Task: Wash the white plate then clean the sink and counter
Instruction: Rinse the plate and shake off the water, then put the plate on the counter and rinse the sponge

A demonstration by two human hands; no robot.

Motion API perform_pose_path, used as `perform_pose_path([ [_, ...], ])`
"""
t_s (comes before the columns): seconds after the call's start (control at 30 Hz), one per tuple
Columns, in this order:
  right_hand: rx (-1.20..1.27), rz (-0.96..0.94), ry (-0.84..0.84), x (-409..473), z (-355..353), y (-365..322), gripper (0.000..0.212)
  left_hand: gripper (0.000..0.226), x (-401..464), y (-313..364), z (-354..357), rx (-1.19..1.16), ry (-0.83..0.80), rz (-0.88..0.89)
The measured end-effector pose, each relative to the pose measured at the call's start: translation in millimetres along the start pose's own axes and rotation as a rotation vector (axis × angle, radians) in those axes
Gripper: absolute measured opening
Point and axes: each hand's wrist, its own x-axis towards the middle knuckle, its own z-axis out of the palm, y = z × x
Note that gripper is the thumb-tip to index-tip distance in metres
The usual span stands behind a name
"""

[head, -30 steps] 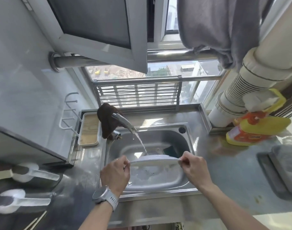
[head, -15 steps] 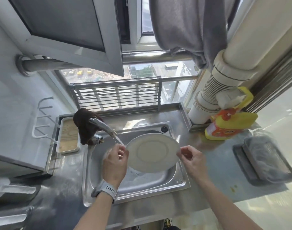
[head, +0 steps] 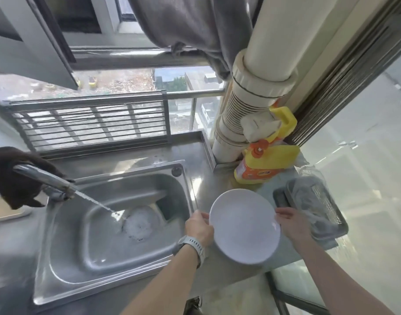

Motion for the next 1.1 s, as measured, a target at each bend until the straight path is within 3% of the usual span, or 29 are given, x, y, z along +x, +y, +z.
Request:
perform_pose_path([
  [0.3,0.044,-0.011,-0.068,40,3,6,0.026,0.038,17,12,32,-0.071,0.073,-0.047],
  [0.4,0.061,-0.018,-0.095,45,10,0,0.018,0.041,22,12,33,-0.033,0.09,-0.049],
  [0.83,0.01,-0.009,-0.054,52,17,-7,0.025,0.02,20,14,18,0.035,0.068,-0.006],
  [0.9,-0.002,-0.057,0.005,43,9,-16,0.026,0.016,15,17,6,0.019,0.063,0.015],
  [0.97,0.006,-0.152,0.048,27,-3,-33,0.027,0.034,8,19,-12,0.002,0.062,0.051],
  [1.1,-0.036,-0.31,0.017,-20,-15,-74,0.018,0.028,-13,11,-68,-0.001,0.081,0.108],
])
